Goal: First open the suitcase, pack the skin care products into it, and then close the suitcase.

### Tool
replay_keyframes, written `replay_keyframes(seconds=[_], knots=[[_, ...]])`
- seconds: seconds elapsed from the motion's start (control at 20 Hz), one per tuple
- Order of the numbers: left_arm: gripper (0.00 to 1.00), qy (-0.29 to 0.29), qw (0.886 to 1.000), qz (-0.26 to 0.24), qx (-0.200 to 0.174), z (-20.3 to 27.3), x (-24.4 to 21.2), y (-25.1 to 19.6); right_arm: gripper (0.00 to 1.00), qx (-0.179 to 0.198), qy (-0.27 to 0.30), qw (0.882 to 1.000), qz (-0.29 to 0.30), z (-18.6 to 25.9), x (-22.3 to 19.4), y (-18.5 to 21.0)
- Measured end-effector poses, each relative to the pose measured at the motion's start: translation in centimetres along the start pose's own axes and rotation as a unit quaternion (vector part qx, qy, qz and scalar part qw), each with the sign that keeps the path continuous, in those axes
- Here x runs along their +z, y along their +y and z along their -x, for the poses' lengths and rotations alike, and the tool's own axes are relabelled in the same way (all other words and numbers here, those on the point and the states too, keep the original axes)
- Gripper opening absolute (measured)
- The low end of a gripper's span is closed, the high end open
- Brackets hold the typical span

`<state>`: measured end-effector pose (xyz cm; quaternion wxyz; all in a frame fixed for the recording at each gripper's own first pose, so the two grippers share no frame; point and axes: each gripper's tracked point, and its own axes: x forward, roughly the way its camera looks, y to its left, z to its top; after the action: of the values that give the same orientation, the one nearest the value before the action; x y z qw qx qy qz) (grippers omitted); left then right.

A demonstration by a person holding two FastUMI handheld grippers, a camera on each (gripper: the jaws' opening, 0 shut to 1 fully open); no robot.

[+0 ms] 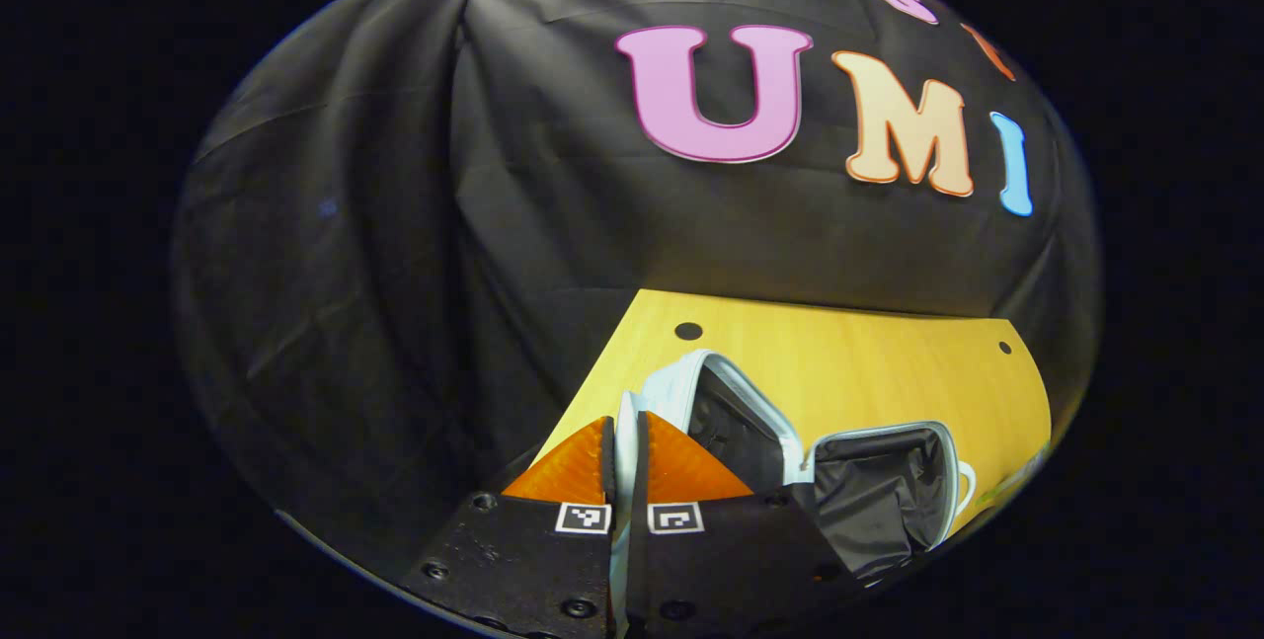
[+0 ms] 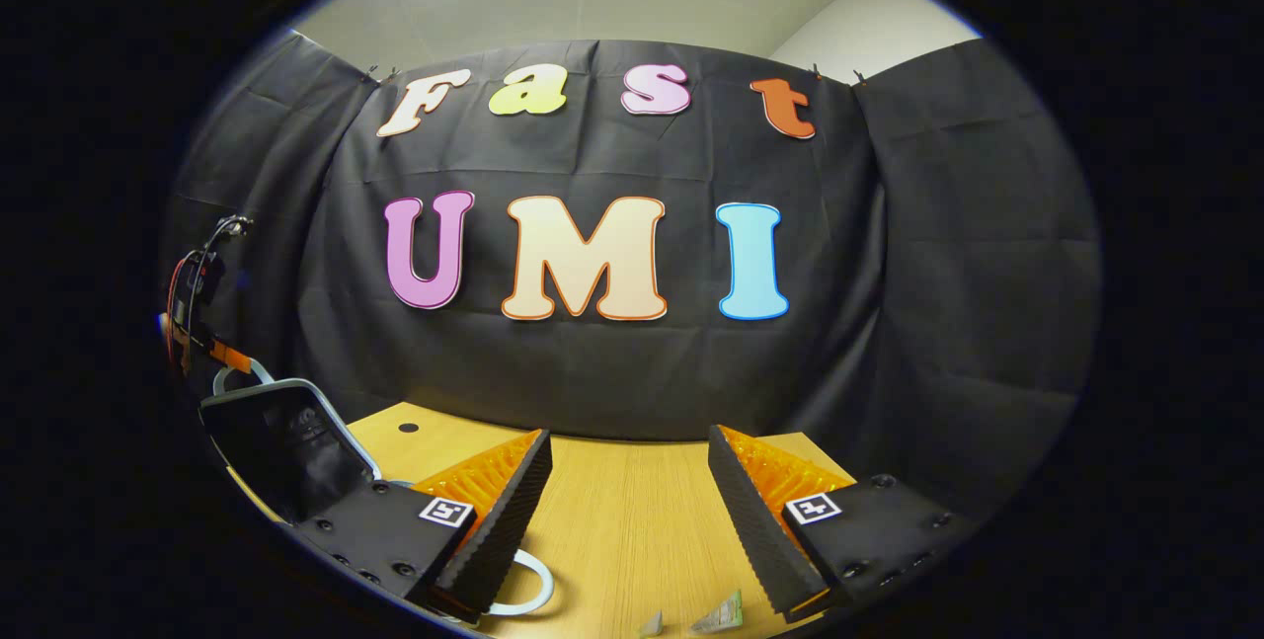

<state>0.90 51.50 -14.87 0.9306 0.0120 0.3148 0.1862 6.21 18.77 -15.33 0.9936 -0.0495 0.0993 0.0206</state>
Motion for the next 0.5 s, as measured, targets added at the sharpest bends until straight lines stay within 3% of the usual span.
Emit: replay_keyframes(seconds=[0.5], knots=[[0.00,0.055,0.995,0.069,0.039,-6.1,-8.2,5.2,1.00,-0.011,0.011,1.000,0.014,-0.5,-0.5,0.7]])
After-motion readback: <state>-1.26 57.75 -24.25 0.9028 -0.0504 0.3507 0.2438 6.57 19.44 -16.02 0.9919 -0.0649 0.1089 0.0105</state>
